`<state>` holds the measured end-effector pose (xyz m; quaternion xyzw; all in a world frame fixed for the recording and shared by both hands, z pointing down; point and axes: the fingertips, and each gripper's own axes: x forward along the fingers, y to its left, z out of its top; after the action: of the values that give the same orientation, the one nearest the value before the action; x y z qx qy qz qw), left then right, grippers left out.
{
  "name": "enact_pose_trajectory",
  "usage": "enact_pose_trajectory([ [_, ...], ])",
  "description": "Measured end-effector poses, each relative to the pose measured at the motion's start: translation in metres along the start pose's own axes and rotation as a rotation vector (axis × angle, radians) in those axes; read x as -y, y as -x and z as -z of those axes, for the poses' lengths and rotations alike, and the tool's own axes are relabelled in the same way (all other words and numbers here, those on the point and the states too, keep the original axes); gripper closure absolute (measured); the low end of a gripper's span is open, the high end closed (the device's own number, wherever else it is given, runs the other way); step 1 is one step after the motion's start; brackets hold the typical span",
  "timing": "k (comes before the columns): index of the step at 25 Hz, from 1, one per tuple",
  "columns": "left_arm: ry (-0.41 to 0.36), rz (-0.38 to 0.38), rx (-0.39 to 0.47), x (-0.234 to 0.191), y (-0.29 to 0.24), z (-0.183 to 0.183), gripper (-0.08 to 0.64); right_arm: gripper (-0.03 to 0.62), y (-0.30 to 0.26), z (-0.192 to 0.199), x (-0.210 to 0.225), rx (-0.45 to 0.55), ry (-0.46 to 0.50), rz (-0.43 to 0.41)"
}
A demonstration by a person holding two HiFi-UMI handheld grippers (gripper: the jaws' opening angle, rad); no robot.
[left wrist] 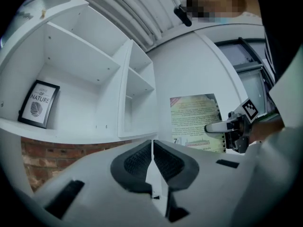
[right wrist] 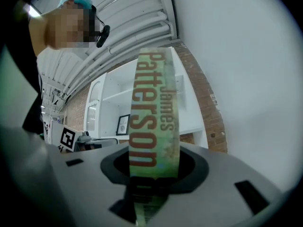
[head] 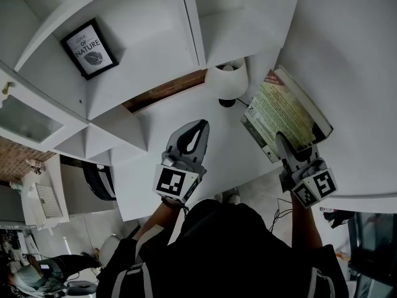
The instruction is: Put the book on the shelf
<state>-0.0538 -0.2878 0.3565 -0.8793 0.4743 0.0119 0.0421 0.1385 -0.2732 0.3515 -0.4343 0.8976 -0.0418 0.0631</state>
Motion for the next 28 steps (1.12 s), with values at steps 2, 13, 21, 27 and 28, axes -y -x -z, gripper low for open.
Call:
enact_pose_trajectory([
  [2,-0.007,0.005,0.008,-0.003,-0.006,-0.006,0.531,0.428,-0.009,-0.007,0.004,0.005,0.006,0.0],
  [13,-0.086,0.08,0.021,-0.008,-0.043,-0.029,0.531,0.428,-0.051,-0.064,0.021,0.066,0.075,-0.005],
  [21,-0.085,0.07,0.038,-0.026,-0.067,-0.048,0.531,0.429,-0.087,-0.1,0.034,0.079,0.102,-0.005],
  [27,-0.08,0.053,0.055,-0.042,-0.074,-0.064,0.531,0.428,-0.113,-0.127,0.043,0.102,0.127,-0.002],
  [28,-0.086,0.054,0.062,-0.04,-0.071,-0.064,0.531,0.428,-0.113,-0.127,0.043,0.106,0.133,0.002],
])
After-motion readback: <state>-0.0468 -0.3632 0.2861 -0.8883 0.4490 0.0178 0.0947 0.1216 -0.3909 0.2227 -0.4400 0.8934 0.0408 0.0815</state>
